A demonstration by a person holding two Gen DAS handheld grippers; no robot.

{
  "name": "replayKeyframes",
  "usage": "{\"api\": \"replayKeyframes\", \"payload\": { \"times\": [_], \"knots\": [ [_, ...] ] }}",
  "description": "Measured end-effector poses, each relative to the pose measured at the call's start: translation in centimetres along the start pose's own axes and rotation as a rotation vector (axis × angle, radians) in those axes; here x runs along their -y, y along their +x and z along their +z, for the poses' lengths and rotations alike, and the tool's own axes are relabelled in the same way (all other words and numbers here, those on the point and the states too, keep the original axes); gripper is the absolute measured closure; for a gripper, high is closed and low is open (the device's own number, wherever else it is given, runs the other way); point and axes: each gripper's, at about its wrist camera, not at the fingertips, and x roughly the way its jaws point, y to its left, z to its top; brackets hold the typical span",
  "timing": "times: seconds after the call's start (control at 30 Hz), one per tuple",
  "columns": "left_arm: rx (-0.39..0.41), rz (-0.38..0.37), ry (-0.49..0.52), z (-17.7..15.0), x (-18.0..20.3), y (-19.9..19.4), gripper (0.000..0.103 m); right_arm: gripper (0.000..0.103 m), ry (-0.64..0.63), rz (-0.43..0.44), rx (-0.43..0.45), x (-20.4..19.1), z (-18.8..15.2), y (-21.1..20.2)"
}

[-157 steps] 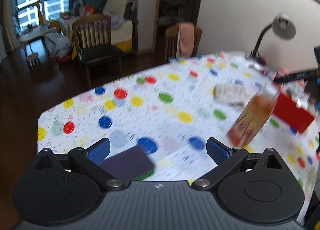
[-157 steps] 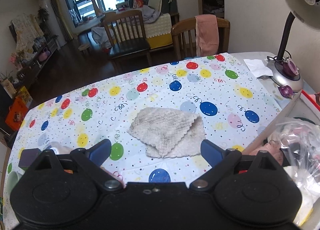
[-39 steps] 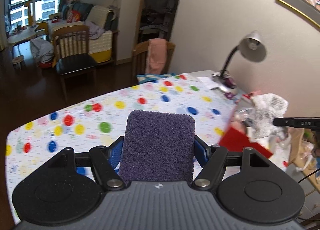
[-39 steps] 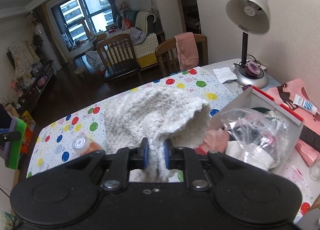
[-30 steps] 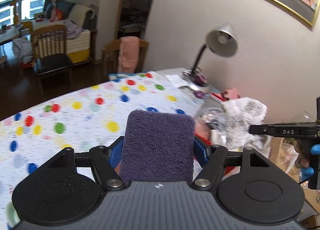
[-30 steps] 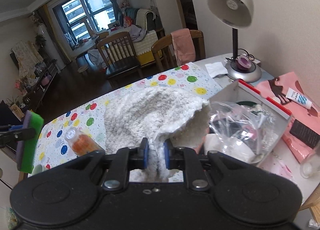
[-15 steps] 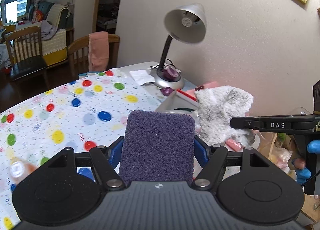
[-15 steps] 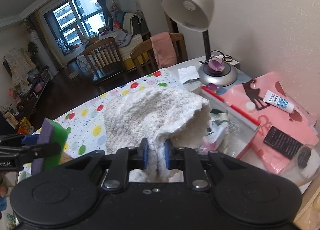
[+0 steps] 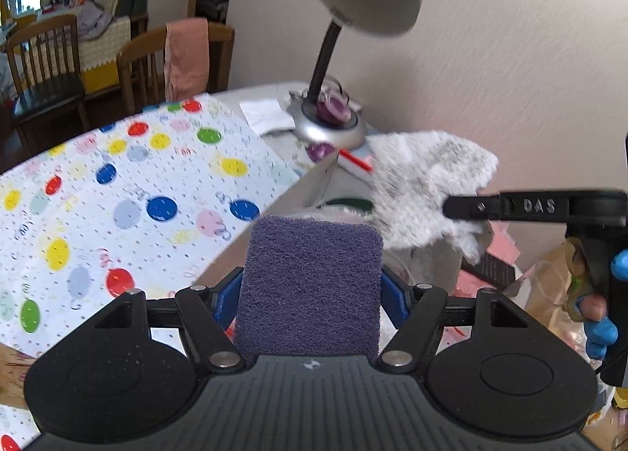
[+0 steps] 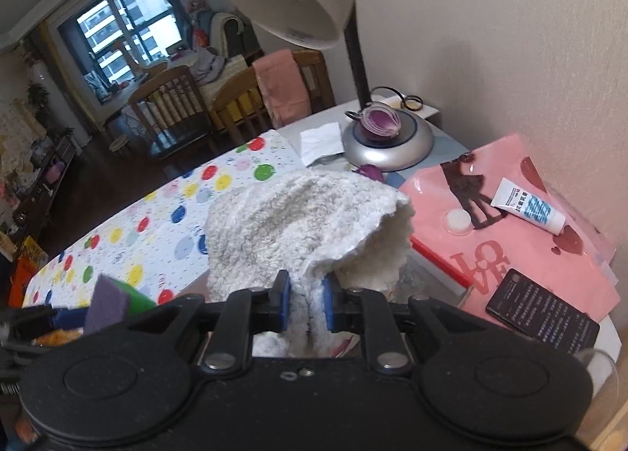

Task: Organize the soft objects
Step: 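Lift and carry the cloth and sponge with both tools over the box, then lower the cloth and sponge into the box and open both tools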

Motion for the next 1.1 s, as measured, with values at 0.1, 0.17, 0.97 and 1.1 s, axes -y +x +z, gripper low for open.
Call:
{"api": "replayKeyframes", "payload": {
  "times": [0.1, 0.17, 0.97, 1.1],
  "knots": [
    [-0.031, 0.008, 0.010, 0.3, 0.8, 1.9, 0.032, 0.087, 0.011, -0.002, -0.029, 0.9, 0.8, 2.1],
    [-0.048, 0.006, 0.016, 0.4, 1.3, 3.0, 0.032, 0.086, 0.019, -0.020, -0.053, 1.3, 1.0, 3.6],
    [-0.186, -0.023, 0.090, -1.1, 3.2, 10.5, 0.032, 0.065, 0.049, -0.011, -0.186, 3.8, 0.3, 10.7],
    [-0.183, -0.045, 0.069, -1.3, 2.9, 10.2, 0.027, 0.059, 0.042, -0.019, -0.157, 3.8, 0.3, 9.7]
  ]
}}
